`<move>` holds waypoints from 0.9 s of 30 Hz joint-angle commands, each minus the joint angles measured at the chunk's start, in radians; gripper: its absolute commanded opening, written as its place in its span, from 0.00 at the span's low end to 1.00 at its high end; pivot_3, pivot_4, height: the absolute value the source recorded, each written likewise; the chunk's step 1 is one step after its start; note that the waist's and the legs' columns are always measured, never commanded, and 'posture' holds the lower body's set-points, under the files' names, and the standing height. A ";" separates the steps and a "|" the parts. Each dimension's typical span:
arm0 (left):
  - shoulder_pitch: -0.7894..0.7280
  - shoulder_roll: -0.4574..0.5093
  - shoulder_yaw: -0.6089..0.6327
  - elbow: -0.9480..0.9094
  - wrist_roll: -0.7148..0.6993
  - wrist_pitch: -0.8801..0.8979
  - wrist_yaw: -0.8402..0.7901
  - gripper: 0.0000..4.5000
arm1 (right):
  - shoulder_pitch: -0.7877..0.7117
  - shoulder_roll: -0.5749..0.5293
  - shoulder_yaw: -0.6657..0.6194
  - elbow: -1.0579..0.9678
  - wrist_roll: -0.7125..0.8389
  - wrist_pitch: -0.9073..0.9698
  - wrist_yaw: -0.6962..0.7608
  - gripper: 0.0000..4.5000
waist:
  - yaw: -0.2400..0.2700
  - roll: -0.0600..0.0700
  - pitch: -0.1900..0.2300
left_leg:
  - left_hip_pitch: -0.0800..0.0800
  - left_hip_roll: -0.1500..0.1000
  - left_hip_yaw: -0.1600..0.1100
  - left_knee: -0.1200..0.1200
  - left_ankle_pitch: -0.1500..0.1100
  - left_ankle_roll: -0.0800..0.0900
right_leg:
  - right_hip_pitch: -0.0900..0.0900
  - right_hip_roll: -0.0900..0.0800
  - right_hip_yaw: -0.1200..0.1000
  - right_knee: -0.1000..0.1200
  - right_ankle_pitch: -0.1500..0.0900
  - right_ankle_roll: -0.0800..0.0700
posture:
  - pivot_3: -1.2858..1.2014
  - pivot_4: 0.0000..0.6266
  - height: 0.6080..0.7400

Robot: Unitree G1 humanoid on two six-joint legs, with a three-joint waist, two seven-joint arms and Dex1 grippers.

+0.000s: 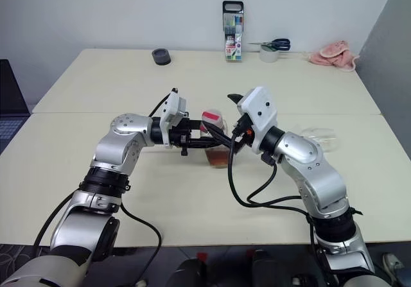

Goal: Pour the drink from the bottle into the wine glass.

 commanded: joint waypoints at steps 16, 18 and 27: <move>-0.027 0.007 0.019 -0.046 -0.018 -0.003 -0.003 0.40 | -0.008 -0.002 -0.030 -0.008 -0.014 -0.012 -0.002 1.00 | 0.000 0.000 0.000 | 0.000 0.000 0.000 0.000 0.000 0.000 | 0.000 0.000 0.000 0.000 0.000 0.000 | 0.52 0.24 1.00; -0.027 0.008 0.019 -0.045 -0.017 -0.004 -0.003 0.40 | -0.004 -0.004 -0.033 -0.014 -0.008 -0.007 -0.001 1.00 | 0.000 0.000 0.000 | 0.000 0.000 0.000 0.000 0.000 0.000 | 0.000 0.000 0.000 0.000 0.000 0.000 | 0.52 0.24 1.00; -0.020 0.010 0.020 -0.046 -0.015 -0.008 -0.001 0.40 | 0.009 -0.011 -0.040 -0.032 0.012 0.006 0.007 1.00 | 0.000 0.000 0.000 | 0.000 0.000 0.000 0.000 0.000 0.000 | 0.000 0.000 0.000 0.000 0.000 0.000 | 0.52 0.24 1.00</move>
